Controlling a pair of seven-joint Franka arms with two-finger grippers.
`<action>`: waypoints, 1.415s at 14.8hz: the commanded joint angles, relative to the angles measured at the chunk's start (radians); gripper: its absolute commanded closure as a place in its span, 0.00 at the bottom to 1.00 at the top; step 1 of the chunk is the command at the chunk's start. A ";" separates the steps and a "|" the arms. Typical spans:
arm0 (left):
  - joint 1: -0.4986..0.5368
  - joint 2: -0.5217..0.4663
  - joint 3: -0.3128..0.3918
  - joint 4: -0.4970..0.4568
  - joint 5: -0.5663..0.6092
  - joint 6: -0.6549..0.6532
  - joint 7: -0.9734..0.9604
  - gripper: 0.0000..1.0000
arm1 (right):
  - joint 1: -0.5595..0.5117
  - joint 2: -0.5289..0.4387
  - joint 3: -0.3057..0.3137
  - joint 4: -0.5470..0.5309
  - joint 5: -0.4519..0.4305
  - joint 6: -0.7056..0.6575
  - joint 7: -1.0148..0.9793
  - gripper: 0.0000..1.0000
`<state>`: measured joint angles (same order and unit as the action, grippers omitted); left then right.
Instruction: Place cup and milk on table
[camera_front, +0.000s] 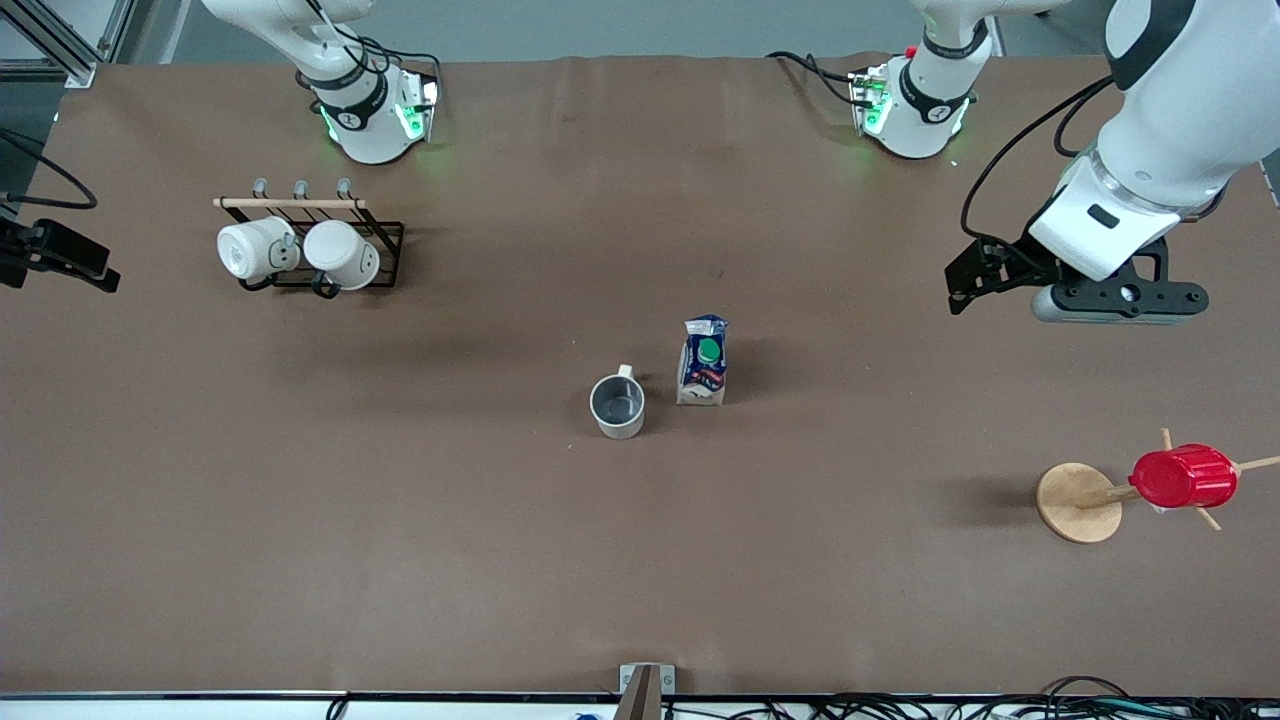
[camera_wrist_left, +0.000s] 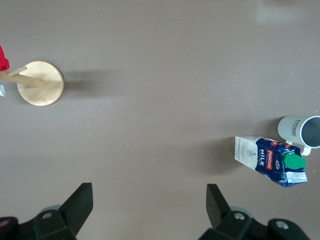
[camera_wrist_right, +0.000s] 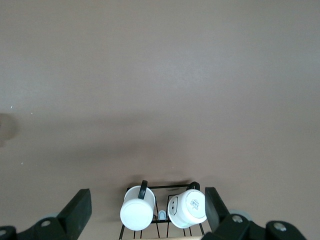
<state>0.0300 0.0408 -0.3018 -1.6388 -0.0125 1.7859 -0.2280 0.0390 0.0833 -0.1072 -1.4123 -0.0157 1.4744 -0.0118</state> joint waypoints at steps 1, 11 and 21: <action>0.007 0.019 -0.006 0.014 0.032 0.010 0.019 0.00 | -0.004 -0.019 -0.002 -0.022 0.016 0.001 -0.013 0.00; 0.007 0.019 -0.006 0.045 0.026 0.001 0.018 0.00 | -0.004 -0.019 -0.002 -0.022 0.016 0.000 -0.013 0.00; -0.200 -0.022 0.202 0.014 0.025 -0.042 0.018 0.01 | -0.004 -0.019 -0.002 -0.022 0.016 0.000 -0.014 0.00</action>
<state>-0.1365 0.0479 -0.1327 -1.6101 0.0039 1.7620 -0.2262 0.0390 0.0833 -0.1074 -1.4123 -0.0157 1.4740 -0.0120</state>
